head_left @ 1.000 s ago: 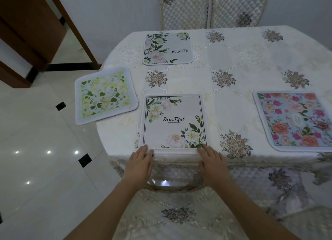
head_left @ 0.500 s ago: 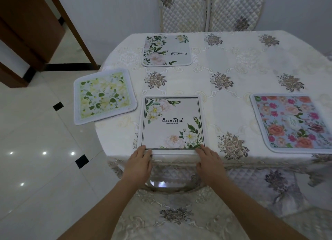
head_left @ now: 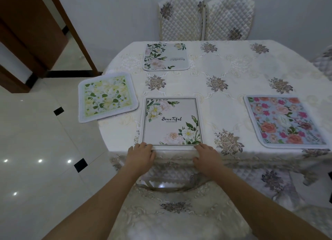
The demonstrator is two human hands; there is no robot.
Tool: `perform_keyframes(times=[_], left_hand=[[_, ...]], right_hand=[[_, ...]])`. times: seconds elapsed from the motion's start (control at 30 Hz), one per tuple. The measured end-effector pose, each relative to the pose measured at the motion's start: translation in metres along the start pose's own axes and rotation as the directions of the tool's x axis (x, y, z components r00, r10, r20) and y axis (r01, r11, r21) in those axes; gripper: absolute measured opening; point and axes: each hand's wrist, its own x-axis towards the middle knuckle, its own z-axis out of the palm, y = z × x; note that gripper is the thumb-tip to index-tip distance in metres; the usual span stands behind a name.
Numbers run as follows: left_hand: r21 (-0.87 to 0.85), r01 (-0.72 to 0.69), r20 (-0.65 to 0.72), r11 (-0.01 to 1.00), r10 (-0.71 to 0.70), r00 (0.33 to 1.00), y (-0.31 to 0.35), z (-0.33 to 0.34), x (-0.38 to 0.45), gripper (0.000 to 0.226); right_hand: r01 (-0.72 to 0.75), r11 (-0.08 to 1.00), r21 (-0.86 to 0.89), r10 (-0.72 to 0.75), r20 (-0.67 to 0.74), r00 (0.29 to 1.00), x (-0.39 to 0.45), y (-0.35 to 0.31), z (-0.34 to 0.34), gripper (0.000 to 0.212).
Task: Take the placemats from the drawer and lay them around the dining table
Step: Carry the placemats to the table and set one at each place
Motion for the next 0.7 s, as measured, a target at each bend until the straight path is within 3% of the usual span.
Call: perform_keyframes(times=[0.13, 0.4, 0.6, 0.7], left_hand=[[0.013, -0.019, -0.153, 1.0, 0.02, 0.988, 0.009, -0.021, -0.026, 0.046], [-0.06, 0.109, -0.357, 0.992, -0.124, 0.926, 0.045, -0.044, -0.092, 0.06], [-0.039, 0.223, -0.323, 0.974, -0.223, 0.92, 0.029, -0.056, -0.143, 0.074], [-0.06, 0.262, -0.37, 0.963, -0.265, 0.89, 0.006, -0.073, -0.155, 0.076]], right_hand=[[0.105, 0.994, -0.005, -0.105, -0.057, 0.993, -0.011, -0.002, -0.016, 0.056], [0.343, 0.939, 0.03, -0.335, -0.152, 0.93, -0.036, -0.034, -0.046, 0.058], [0.489, 0.872, -0.005, -0.481, -0.187, 0.857, -0.067, -0.088, -0.055, 0.061], [0.517, 0.855, -0.032, -0.511, -0.208, 0.834, -0.08, -0.108, -0.065, 0.061]])
